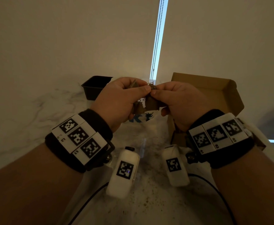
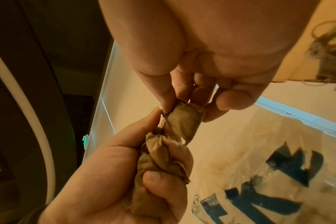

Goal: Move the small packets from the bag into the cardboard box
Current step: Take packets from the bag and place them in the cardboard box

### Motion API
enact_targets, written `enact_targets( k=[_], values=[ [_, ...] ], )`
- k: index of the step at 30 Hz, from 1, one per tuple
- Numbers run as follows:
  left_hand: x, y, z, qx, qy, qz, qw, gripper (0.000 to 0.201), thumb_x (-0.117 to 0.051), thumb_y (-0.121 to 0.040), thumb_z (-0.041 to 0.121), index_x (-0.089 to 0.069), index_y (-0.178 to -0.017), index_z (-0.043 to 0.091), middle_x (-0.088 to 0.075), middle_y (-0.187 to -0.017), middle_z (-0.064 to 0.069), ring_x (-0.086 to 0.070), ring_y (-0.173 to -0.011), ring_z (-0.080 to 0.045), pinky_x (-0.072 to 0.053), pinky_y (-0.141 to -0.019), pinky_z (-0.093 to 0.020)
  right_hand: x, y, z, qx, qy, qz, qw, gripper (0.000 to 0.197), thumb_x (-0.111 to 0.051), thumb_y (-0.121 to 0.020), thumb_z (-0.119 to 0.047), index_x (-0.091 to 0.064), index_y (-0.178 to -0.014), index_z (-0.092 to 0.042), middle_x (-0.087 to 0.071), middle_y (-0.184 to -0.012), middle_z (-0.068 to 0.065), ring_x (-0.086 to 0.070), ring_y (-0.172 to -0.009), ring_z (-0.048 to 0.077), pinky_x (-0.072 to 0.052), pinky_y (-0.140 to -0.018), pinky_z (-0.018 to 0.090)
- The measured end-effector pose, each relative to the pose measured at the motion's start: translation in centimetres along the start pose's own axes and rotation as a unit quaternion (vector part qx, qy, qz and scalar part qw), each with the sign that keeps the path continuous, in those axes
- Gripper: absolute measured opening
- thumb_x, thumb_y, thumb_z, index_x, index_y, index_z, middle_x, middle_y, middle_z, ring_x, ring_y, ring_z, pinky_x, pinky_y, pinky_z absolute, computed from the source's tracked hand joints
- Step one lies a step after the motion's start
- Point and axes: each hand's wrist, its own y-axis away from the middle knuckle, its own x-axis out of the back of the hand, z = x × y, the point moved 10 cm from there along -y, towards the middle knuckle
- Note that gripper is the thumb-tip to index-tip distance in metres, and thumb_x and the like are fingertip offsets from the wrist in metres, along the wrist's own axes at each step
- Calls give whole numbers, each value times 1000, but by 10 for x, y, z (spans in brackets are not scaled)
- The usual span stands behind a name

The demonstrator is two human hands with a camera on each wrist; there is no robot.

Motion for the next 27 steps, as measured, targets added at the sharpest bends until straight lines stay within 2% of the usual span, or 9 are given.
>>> enact_targets(
  k=[5,7,11,13,16,19,23,25,27],
  values=[
    [4,-7,-14,43,46,13,998,19,-66,-94,37,-66,-91,18,-63,-68,3,-54,-44,-9,-38,-38,-21,2,-3,13,-45,-63,9,997,13,-61,-93,-20,-69,-83,-19,-73,-93,10,-67,-88,27,-46,-57,29],
    [5,-8,-22,74,79,16,994,24,-64,-94,43,-64,-91,19,-62,-69,3,-54,-46,-10,-37,-38,-20,4,-3,12,-48,-89,13,995,14,-59,-94,-18,-69,-84,-18,-72,-90,8,-67,-87,27,-45,-56,29],
    [3,-6,-38,146,140,7,979,28,-62,-93,51,-64,-90,24,-65,-77,7,-56,-48,-8,-36,-39,-17,20,-2,15,-69,-183,46,980,11,-57,-95,-19,-67,-97,-14,-73,-86,3,-68,-85,23,-46,-56,29],
    [2,-5,-43,164,156,3,974,28,-61,-92,53,-64,-86,25,-65,-73,8,-56,-47,-8,-36,-38,-16,32,1,15,-85,-226,66,968,14,-55,-96,-20,-65,-102,-12,-73,-85,2,-67,-78,18,-46,-57,30],
    [3,-7,-45,159,146,-2,976,28,-60,-94,52,-63,-87,25,-64,-73,8,-56,-46,-8,-36,-38,-17,55,9,8,-85,-242,79,963,13,-51,-97,-14,-63,-95,-9,-70,-72,2,-66,-62,13,-44,-52,27],
    [4,-10,-46,157,139,-3,978,28,-61,-93,52,-62,-87,25,-63,-73,7,-55,-45,-8,-36,-38,-18,84,18,11,-102,-186,100,972,14,-49,-98,-12,-61,-91,-11,-69,-68,-1,-65,-60,12,-41,-46,22],
    [4,-14,-45,148,136,-1,980,30,-60,-93,52,-62,-83,24,-61,-69,7,-53,-45,-8,-35,-38,-18,117,26,32,-152,-90,142,974,5,-57,-94,-12,-59,-91,-9,-67,-79,6,-63,-71,21,-33,-47,28],
    [4,-14,-45,148,137,4,980,29,-61,-93,52,-62,-83,25,-61,-71,7,-53,-47,-8,-35,-39,-18,128,29,46,-195,-13,156,968,7,-61,-92,-13,-60,-86,-11,-66,-86,10,-62,-76,24,-34,-50,31],
    [4,-13,-46,150,138,4,979,29,-61,-93,52,-62,-83,25,-62,-72,7,-54,-48,-8,-36,-39,-18,130,29,56,-240,84,136,958,3,-67,-89,-16,-65,-87,-15,-65,-89,12,-56,-72,23,-39,-49,30]
  ],
)
